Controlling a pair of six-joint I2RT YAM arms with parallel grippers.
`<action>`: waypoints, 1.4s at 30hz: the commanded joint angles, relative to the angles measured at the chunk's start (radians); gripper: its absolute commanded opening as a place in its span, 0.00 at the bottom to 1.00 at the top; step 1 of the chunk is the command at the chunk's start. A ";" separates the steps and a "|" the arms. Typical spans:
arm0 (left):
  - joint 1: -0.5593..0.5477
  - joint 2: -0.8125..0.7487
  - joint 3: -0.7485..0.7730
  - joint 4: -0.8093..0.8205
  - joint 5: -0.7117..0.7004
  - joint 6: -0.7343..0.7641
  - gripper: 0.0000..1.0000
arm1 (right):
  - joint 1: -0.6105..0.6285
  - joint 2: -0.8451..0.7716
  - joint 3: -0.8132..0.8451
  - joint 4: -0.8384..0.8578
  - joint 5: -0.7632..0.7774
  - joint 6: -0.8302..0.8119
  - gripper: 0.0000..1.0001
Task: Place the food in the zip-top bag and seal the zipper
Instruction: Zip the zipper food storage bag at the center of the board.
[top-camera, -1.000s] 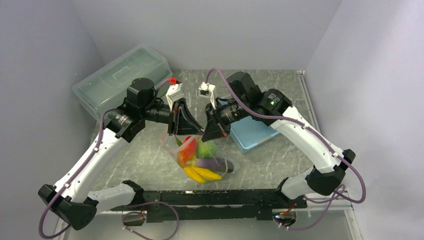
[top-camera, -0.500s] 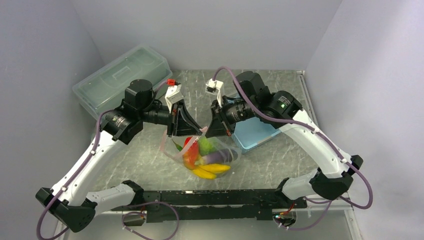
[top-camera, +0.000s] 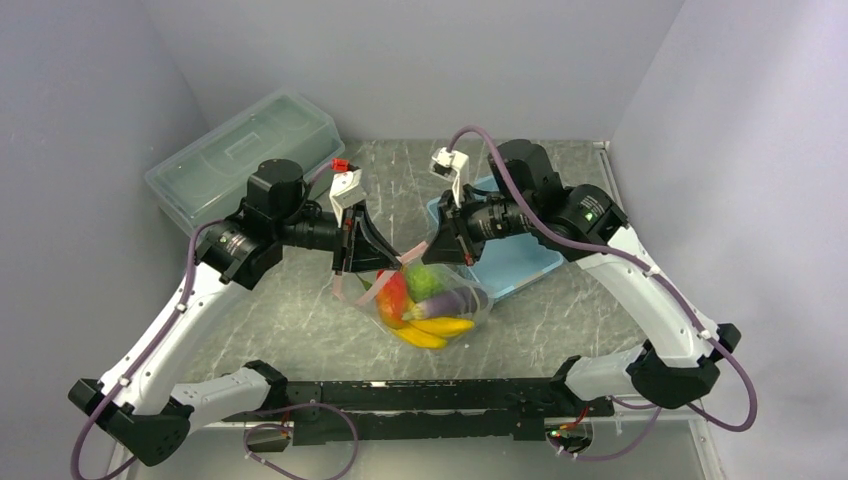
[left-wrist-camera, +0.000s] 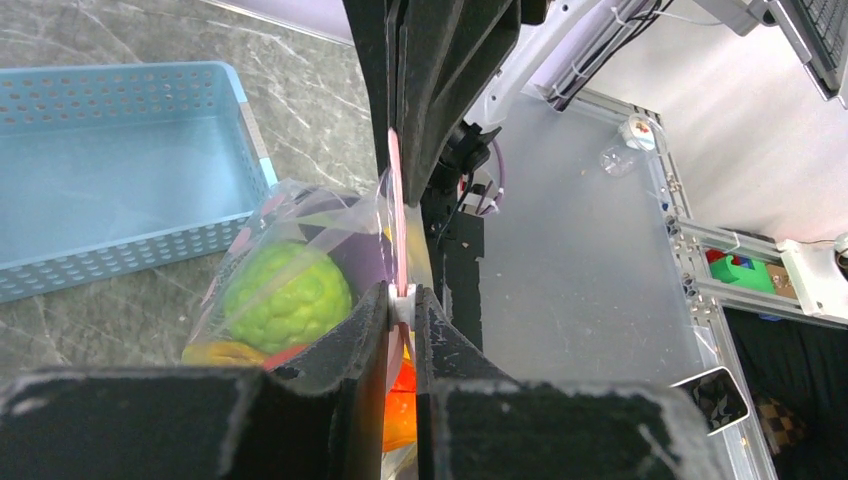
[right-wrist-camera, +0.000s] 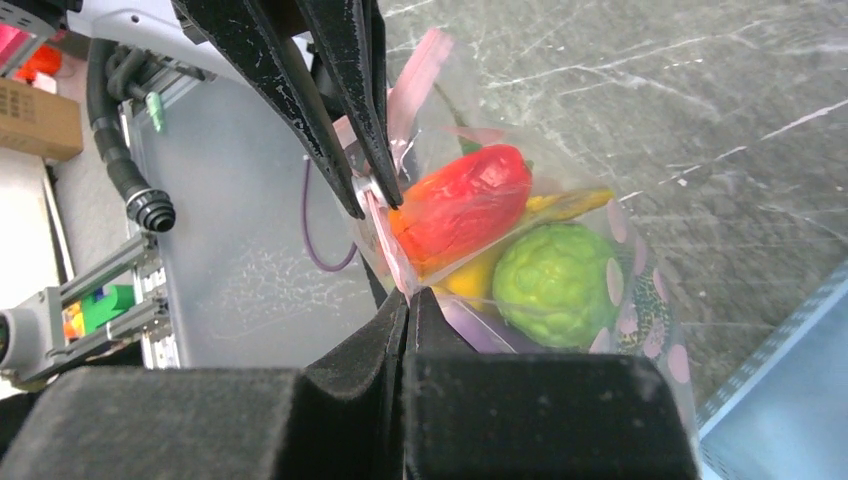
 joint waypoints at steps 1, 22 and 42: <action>0.000 -0.009 0.035 -0.109 -0.016 0.054 0.00 | -0.028 -0.073 0.070 0.082 0.079 0.020 0.00; 0.000 -0.058 0.049 -0.240 -0.213 0.136 0.00 | -0.041 -0.157 0.067 0.105 0.426 0.033 0.00; -0.001 -0.176 0.032 -0.322 -0.468 0.159 0.00 | -0.043 -0.181 0.093 0.134 0.713 0.085 0.00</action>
